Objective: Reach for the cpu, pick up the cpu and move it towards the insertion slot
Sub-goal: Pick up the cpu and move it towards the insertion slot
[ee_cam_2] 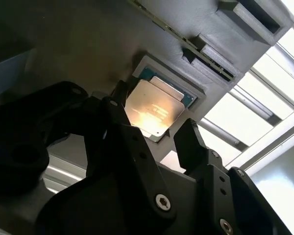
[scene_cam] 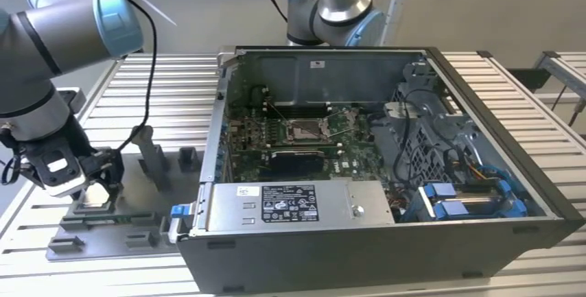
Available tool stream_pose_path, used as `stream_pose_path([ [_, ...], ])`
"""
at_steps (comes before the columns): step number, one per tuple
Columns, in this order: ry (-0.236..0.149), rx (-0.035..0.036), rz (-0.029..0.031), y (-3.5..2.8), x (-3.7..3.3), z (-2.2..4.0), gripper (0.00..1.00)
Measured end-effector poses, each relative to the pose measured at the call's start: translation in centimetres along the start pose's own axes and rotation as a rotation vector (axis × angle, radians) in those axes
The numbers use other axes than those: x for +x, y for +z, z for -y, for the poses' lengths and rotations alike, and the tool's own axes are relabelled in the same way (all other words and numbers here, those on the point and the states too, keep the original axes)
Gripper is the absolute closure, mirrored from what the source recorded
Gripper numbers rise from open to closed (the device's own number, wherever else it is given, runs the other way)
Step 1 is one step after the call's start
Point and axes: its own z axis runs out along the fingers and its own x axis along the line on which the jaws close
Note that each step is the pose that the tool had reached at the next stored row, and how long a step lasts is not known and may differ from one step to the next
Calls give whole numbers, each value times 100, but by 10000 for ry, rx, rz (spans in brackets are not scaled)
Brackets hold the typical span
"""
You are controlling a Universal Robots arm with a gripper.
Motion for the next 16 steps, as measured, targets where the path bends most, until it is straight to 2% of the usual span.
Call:
stream_pose_path([
  [7, -1, -2, 0, 31, -7, 2, 0],
  [16, -1, -3, 1, 23, -8, 1, 0],
])
